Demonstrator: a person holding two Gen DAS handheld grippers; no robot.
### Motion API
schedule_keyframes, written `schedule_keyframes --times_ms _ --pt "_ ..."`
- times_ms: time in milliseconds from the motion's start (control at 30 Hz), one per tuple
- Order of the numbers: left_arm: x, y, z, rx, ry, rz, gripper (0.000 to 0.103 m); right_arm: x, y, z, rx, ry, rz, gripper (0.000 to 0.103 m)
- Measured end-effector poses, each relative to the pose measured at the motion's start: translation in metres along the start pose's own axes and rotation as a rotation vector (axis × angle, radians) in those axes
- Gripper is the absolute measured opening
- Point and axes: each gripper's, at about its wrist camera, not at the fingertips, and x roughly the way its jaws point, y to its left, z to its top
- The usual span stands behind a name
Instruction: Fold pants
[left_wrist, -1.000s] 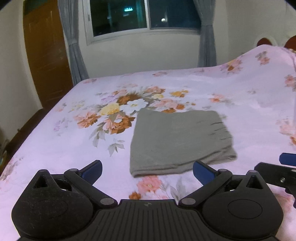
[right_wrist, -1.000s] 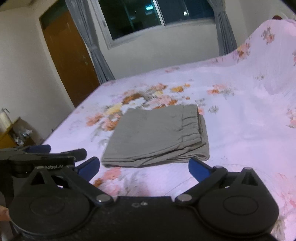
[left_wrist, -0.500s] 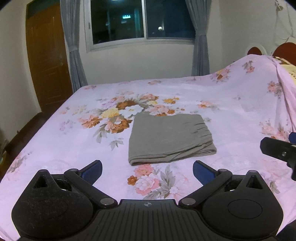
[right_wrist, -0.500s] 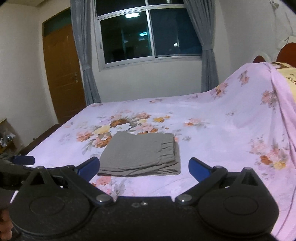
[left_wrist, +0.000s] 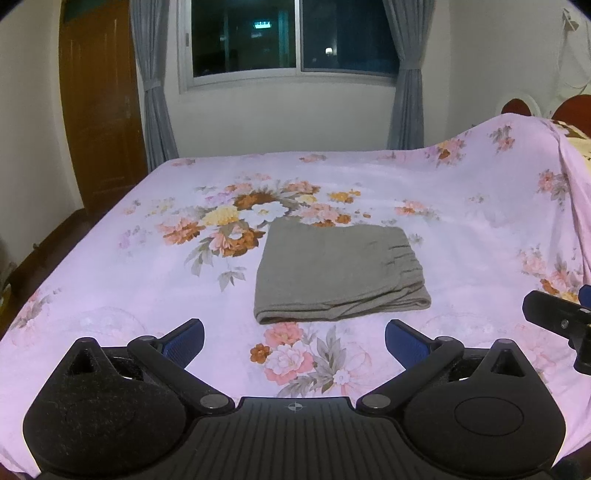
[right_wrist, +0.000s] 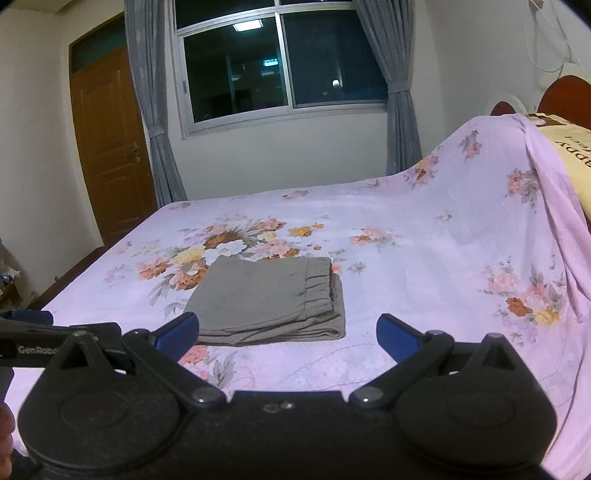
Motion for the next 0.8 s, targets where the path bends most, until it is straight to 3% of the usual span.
schedule_keyframes --times_ms 800 --pt "0.012 -0.003 -0.002 0.010 0.017 -0.002 0.103 0.012 0.001 -0.004 0.001 0.034 0.013 0.103"
